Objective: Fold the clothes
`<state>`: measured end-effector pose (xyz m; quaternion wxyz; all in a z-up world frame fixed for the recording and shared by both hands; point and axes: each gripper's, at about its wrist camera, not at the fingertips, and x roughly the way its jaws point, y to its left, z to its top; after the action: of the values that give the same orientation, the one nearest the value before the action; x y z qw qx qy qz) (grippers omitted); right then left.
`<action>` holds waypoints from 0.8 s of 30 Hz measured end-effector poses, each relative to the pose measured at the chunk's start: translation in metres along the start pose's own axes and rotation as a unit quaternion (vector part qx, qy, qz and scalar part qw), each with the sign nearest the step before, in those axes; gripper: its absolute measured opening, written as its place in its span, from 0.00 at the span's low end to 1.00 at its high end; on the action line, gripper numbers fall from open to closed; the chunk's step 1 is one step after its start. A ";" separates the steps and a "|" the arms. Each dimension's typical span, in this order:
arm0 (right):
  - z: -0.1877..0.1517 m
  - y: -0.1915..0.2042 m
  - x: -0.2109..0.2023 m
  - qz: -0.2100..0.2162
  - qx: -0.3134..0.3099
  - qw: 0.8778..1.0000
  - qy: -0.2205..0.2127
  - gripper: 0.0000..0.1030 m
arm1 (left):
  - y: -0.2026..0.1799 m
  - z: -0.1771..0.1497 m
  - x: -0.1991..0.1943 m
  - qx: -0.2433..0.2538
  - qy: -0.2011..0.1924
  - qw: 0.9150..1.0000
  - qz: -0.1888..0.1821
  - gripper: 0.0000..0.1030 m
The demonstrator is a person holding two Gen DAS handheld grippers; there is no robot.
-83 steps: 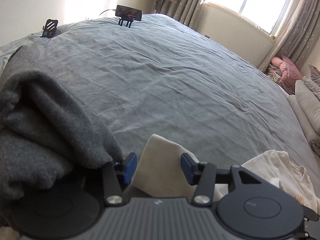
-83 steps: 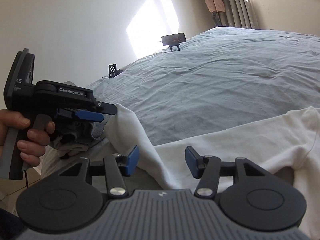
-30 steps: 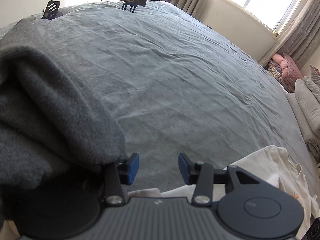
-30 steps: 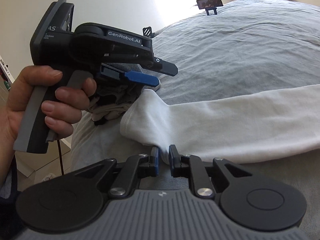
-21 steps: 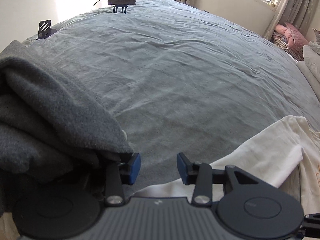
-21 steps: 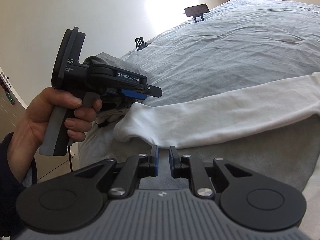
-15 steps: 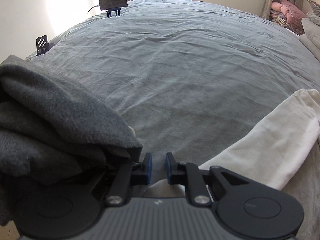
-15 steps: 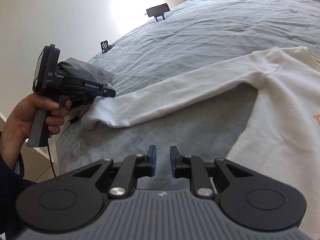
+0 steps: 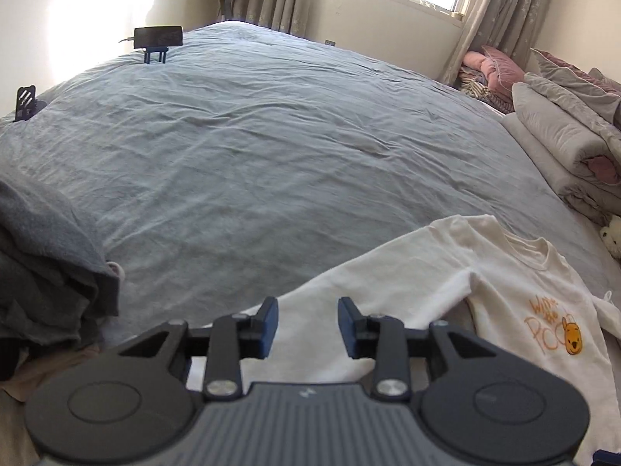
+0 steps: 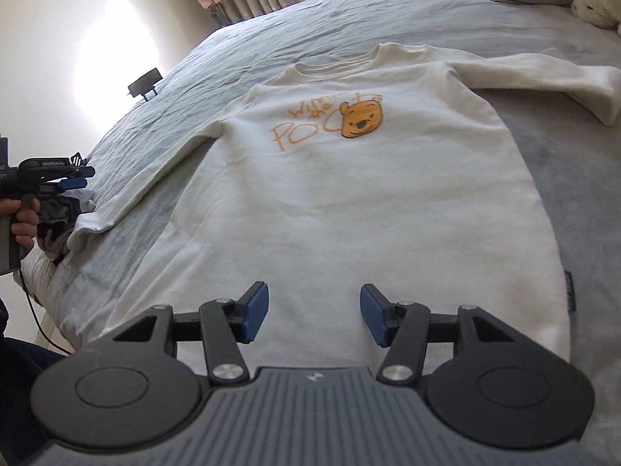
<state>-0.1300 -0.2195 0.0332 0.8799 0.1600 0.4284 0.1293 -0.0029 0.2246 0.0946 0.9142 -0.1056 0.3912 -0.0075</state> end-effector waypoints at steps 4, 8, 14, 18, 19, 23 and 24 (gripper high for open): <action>-0.015 -0.019 -0.022 -0.013 0.024 1.000 0.004 0.55 | -0.047 -0.028 0.002 0.030 0.031 0.998 -0.047 0.33; -0.033 -0.024 -0.036 -0.031 0.015 0.999 0.018 0.55 | -0.080 -0.067 0.003 0.035 0.078 0.993 -0.081 0.33; -0.048 -0.028 -0.052 -0.049 -0.005 0.999 0.014 0.53 | -0.112 -0.127 -0.008 0.059 0.118 0.986 -0.100 0.36; -0.056 -0.023 -0.052 -0.074 -0.024 0.997 0.009 0.52 | -0.124 -0.152 -0.026 0.084 0.095 0.989 -0.082 0.36; -0.058 -0.020 -0.050 -0.081 -0.031 0.996 0.006 0.52 | -0.128 -0.157 -0.029 0.097 0.089 0.988 -0.081 0.36; -0.067 -0.004 -0.042 -0.125 -0.073 0.990 -0.004 0.54 | -0.141 -0.173 -0.038 0.144 0.062 0.985 -0.069 0.37; -0.068 -0.001 -0.041 -0.134 -0.078 0.988 -0.007 0.54 | -0.142 -0.174 -0.039 0.149 0.059 0.985 -0.067 0.37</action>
<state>-0.2084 -0.2238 0.0223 0.9019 0.0333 0.4287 0.0421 -0.1452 0.0565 0.0335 0.8923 0.0063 0.4312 -0.1331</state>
